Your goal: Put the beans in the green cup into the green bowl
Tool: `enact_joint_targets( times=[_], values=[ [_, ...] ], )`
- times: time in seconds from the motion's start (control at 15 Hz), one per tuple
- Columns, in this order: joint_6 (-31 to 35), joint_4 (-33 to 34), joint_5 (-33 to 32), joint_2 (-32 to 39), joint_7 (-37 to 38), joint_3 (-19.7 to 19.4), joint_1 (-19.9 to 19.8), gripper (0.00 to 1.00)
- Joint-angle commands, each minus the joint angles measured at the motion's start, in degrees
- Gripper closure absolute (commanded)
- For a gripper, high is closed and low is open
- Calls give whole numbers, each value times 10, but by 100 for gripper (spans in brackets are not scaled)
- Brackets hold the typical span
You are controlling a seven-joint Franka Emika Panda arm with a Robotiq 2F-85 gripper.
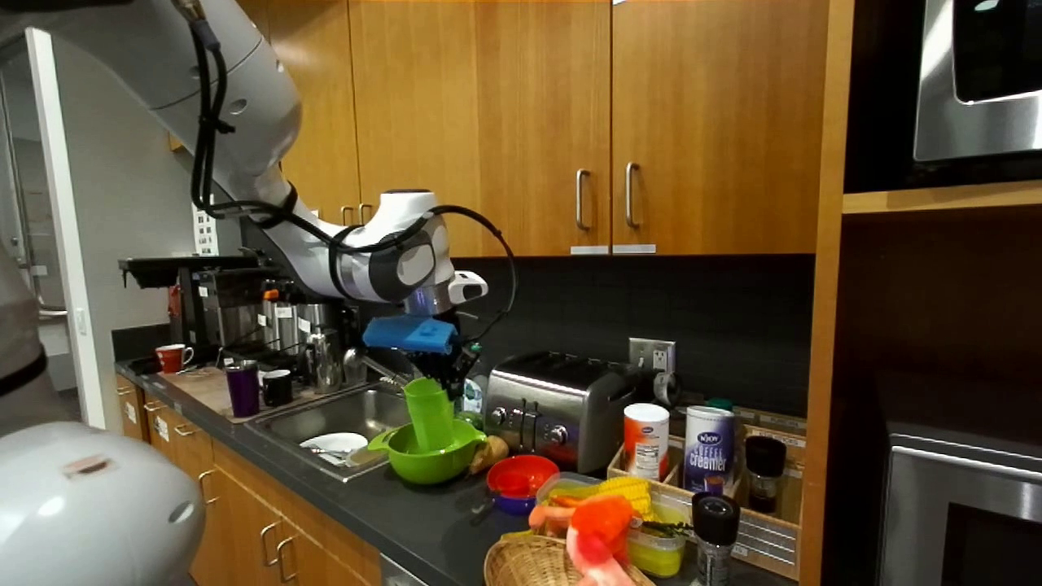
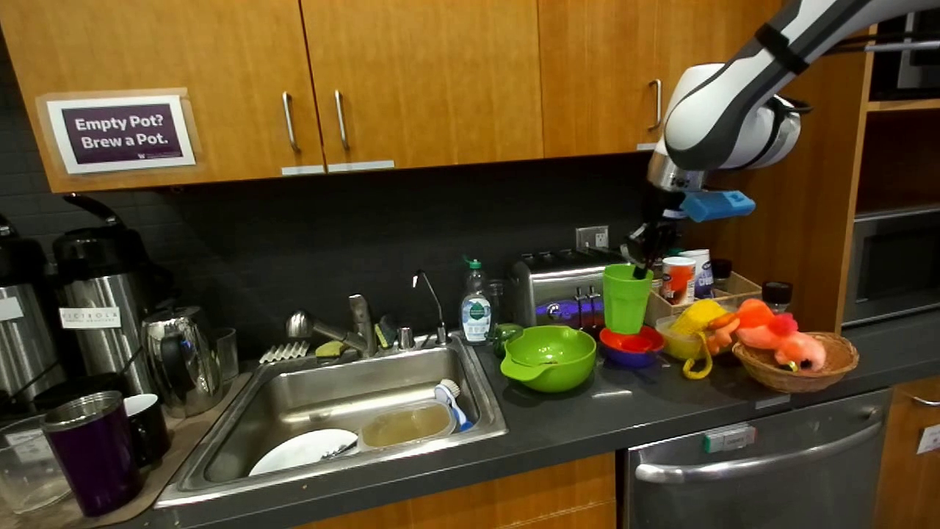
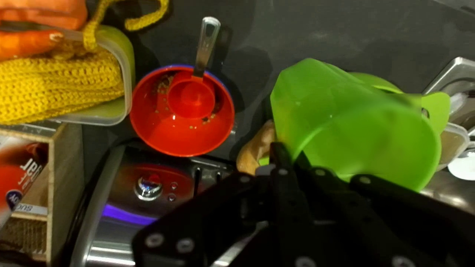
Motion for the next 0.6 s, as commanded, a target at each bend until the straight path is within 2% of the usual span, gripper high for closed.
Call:
enact_joint_targets(
  times=[0.0, 0.2, 0.53],
  values=[
    [-38, -17, 38, -11, -31, -17, 17, 99],
    [-55, -24, 56, -4, -46, -21, 21, 99],
    [-43, -37, 73, 8, -72, -27, 23, 99]
  ],
)
